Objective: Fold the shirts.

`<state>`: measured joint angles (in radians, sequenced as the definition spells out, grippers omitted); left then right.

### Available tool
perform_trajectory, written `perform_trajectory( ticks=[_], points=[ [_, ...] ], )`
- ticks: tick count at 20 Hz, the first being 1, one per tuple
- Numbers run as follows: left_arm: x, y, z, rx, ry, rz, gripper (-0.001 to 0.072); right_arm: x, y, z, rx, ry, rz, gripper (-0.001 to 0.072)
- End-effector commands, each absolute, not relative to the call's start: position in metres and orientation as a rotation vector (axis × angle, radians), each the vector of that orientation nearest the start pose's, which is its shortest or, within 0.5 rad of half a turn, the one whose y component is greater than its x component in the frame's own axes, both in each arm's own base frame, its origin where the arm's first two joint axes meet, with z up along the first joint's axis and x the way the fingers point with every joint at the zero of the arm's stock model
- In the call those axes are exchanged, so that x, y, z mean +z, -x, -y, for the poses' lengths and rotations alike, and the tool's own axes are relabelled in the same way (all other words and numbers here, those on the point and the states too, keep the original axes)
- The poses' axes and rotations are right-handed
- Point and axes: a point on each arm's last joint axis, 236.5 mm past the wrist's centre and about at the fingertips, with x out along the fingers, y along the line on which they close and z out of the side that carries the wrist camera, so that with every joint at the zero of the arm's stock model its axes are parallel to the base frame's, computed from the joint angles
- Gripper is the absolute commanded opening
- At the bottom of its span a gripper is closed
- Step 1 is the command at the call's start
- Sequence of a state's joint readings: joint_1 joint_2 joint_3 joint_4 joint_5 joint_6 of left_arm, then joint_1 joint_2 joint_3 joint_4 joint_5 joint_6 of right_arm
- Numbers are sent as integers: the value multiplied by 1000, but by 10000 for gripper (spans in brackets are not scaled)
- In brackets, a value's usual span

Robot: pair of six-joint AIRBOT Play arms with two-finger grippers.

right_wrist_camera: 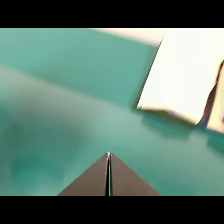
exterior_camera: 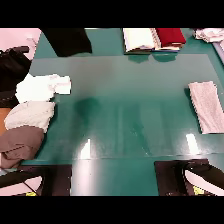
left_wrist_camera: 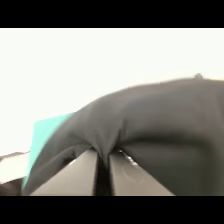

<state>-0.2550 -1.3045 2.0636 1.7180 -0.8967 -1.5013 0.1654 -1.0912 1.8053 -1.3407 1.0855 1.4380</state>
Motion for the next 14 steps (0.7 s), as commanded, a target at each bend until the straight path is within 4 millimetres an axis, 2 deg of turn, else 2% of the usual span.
perform_trajectory(
  ticks=[1,4,7,8,9,10,11,14],
  points=[
    [431,-409,167,-349,-216,-171,24,432,-382,-107,350,33,-227,17],
    [354,-380,255,-583,-245,-361,25,457,-369,-105,352,36,-175,18],
    [271,-344,330,-787,-250,-546,29,460,-361,-105,356,41,-179,17],
    [247,-332,350,-845,-230,-606,262,458,-359,-105,357,42,-189,18],
    [227,-325,363,-883,-204,-655,570,455,-358,-105,359,44,-201,18],
    [211,-324,369,-894,-192,-696,608,453,-357,-105,360,45,-209,17],
    [201,-333,363,-866,-215,-712,608,451,-357,-106,363,45,-217,18],
    [197,-383,318,-716,-192,-706,608,443,-354,-107,372,49,-254,18]
  ],
)
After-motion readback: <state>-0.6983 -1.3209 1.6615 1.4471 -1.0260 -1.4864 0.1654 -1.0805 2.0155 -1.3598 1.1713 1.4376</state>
